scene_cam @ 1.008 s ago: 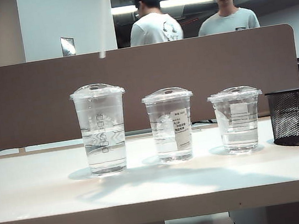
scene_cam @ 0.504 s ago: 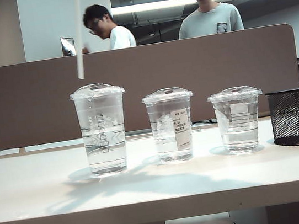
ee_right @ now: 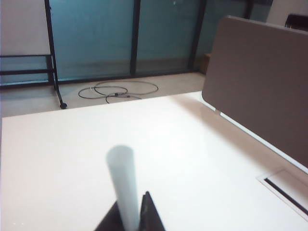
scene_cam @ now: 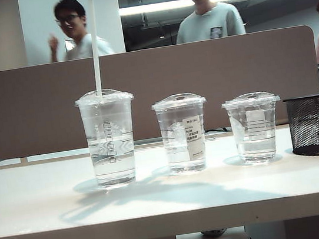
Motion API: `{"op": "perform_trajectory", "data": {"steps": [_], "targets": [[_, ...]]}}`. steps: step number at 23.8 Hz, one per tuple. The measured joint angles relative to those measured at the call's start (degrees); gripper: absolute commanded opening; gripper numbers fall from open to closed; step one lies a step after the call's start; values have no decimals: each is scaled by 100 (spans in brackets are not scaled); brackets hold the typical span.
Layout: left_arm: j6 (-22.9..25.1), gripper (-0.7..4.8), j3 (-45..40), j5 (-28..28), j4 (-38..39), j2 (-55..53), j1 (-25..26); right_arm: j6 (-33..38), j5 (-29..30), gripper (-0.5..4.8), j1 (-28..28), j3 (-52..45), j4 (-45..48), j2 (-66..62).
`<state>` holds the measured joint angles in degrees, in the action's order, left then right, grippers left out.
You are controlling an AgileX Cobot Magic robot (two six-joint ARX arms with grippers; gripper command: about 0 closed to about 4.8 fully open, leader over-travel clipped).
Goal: Pick up the straw and insert it into the large coffee cup.
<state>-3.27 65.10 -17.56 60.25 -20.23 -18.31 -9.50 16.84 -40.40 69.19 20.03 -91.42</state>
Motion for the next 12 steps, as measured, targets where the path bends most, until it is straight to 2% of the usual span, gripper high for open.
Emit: {"op": "perform_trajectory", "data": {"steps": [6,12], "targets": [[0,-4,0,0,0,0,0,7,-7,50,-15,0,-70,-33],[0,-4,0,0,0,0,0,4,-13,51,-13,2,44,-599]]}}
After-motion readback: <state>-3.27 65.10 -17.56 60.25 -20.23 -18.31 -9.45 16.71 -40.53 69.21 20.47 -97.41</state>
